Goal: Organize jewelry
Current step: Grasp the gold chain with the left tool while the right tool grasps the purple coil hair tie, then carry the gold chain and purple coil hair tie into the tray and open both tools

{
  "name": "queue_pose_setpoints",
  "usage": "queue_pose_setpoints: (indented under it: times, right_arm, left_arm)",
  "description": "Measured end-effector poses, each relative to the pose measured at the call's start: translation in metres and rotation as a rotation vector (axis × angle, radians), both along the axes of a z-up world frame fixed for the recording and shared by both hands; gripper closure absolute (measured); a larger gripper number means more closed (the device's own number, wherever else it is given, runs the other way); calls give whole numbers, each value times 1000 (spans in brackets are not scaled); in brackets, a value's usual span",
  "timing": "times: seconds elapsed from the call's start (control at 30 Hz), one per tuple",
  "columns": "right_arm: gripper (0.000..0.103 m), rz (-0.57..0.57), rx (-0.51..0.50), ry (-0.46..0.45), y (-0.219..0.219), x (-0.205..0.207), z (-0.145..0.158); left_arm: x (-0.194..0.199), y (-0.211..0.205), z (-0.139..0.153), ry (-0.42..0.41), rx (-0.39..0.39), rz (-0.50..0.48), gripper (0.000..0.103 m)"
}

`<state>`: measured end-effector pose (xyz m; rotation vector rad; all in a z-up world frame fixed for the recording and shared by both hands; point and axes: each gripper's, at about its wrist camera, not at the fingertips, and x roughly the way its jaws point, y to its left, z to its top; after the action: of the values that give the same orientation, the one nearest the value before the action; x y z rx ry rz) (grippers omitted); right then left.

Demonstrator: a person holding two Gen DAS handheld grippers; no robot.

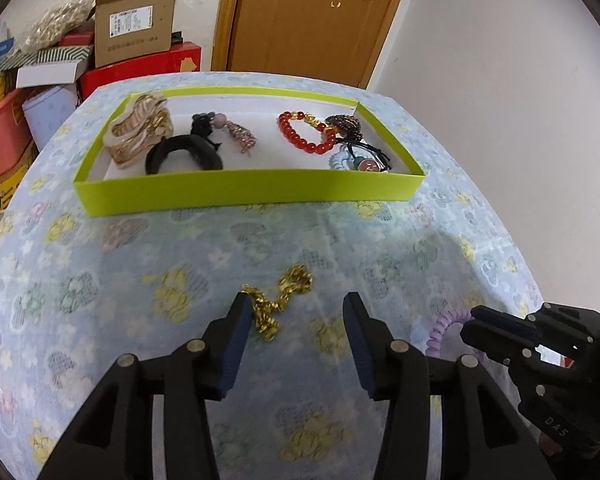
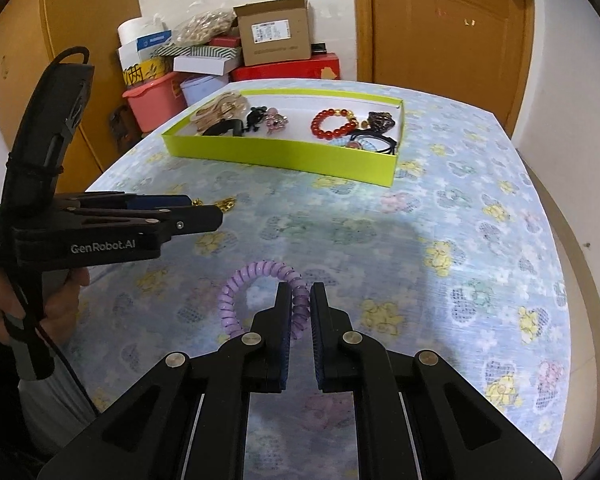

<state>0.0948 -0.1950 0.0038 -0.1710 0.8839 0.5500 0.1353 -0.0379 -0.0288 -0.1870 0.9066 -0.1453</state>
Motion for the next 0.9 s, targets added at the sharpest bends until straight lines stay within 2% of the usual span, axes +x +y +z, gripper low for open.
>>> queue_pose_setpoints:
  times: [0.17, 0.3, 0.4, 0.53, 0.6, 0.7, 0.8, 0.9]
  right_arm:
    - [94, -14, 17, 6, -8, 4, -2]
    - [94, -24, 25, 14, -14, 7, -4]
    - [94, -29, 32, 19, -18, 8, -6]
    - [94, -30, 39, 20, -21, 7, -6]
    - [94, -32, 41, 20, -22, 6, -6]
    - [94, -34, 45, 19, -22, 6, -6]
    - [94, -35, 47, 16, -23, 5, -5]
    - [94, -39, 51, 8, -25, 3, -2]
  left_arm:
    - [6, -14, -1, -17, 48, -17, 54]
    - [9, -26, -2, -30, 138, -21, 54]
    - [10, -31, -2, -32, 207, -16, 63]
    - [11, -25, -2, -34, 211, -9, 77]
    - [11, -25, -2, -35, 226, -18, 79]
    - [10, -30, -2, -40, 252, -46, 92]
    - [9, -33, -2, -42, 269, -53, 93]
    - [8, -30, -2, -36, 232, -53, 94]
